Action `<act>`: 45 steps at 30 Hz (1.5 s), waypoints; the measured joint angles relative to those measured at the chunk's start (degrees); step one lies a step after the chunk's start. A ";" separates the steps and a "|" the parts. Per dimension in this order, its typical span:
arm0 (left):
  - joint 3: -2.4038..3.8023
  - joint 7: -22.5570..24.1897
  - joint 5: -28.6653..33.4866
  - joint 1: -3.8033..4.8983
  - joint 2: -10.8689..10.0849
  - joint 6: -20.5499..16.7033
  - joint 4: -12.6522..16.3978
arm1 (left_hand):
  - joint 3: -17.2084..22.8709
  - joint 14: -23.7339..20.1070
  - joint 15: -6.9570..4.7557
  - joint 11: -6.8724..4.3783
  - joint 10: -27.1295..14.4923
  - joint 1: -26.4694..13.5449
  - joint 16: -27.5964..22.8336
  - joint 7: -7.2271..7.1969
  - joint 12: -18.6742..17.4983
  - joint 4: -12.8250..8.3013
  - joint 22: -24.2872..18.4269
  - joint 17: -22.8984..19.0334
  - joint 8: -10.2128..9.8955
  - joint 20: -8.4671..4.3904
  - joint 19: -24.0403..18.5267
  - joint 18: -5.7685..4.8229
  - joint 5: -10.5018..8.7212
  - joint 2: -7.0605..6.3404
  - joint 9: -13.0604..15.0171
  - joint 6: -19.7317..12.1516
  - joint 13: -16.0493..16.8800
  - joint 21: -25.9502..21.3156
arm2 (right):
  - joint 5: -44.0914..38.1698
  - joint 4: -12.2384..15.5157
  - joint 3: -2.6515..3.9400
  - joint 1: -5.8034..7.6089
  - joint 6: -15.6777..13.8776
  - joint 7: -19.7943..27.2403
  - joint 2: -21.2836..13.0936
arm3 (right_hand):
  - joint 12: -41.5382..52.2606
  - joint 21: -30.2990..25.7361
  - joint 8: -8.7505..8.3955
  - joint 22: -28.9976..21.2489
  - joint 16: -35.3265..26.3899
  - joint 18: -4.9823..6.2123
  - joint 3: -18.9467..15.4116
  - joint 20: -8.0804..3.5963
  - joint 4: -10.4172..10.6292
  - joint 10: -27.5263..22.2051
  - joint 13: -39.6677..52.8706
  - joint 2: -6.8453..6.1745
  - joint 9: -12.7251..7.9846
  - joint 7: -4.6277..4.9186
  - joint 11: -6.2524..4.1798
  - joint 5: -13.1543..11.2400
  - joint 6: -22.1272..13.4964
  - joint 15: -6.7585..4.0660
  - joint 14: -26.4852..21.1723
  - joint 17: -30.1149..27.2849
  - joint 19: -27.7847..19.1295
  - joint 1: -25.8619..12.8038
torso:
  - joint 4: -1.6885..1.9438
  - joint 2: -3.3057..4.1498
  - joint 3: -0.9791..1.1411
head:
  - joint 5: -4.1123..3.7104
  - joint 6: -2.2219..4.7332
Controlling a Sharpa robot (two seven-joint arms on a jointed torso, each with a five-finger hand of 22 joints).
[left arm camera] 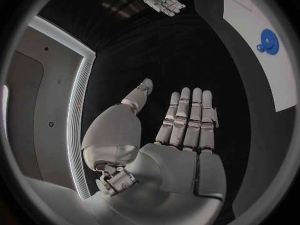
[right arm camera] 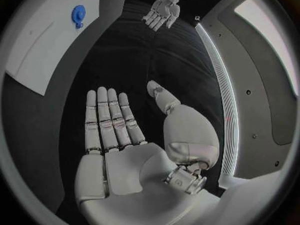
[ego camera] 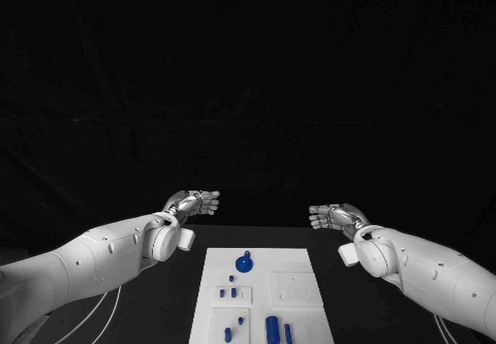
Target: Assemble the parts on the task board
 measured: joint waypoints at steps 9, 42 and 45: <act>1.02 -0.05 -0.02 -1.16 -1.23 -1.35 4.03 | -16.99 -32.98 -6.20 -5.16 -40.01 -38.77 -14.07 -5.44 -2.72 11.49 -34.94 -17.35 -7.89 -2.19 -26.31 -1.88 -2.46 2.31 -23.49 -34.43 -3.37 -17.06 | 0.52 4.00 -0.09 -0.31 -1.47 0.04 -1.62 | -5.96 -12.19 -9.20 -36.32 -14.65 -7.26 -20.54 -8.31 11.74 -40.87 -10.05 2.77 -21.94 -6.27 -6.21 -9.57 -33.71 -5.84 -35.88 -19.47 -27.41 -35.41 | 0.31 -0.01 0.07 | -1.14 -1.54; 8.13 8.36 1.50 -10.00 -9.69 -31.69 36.87 | -22.21 -43.28 -8.16 -6.78 -59.61 -50.73 -18.31 -7.22 -3.43 15.25 -68.27 -22.85 -10.04 -2.88 -34.47 -2.59 -3.33 3.00 -30.96 -45.15 -4.39 -22.27 | 15.76 45.12 -0.87 -3.69 -34.11 14.17 -16.29 | -7.65 -15.87 -11.93 -47.92 -19.12 -9.86 -26.83 -11.02 15.52 -53.74 -13.15 3.57 -28.93 -8.34 -8.22 -12.42 -44.19 -7.69 -47.08 -25.63 -35.88 -46.32 | 1.51 -0.30 0.52 | -3.99 -5.52; 8.13 8.56 1.55 -10.00 -9.69 -32.11 36.87 | -22.21 -43.28 -8.16 -6.78 -59.61 -50.73 -18.31 -7.22 -3.43 15.25 -68.27 -22.85 -10.04 -2.88 -34.46 -2.59 -3.33 3.00 -30.96 -45.15 -4.38 -22.27 | 16.20 45.13 -0.87 -3.70 -34.81 14.57 -16.30 | -7.64 -15.87 -11.93 -47.92 -19.13 -9.86 -26.83 -11.01 15.52 -53.74 -13.14 3.57 -28.92 -8.34 -8.21 -12.42 -44.19 -7.69 -47.08 -25.63 -35.88 -46.32 | 1.51 -0.29 0.52 | -4.00 -5.52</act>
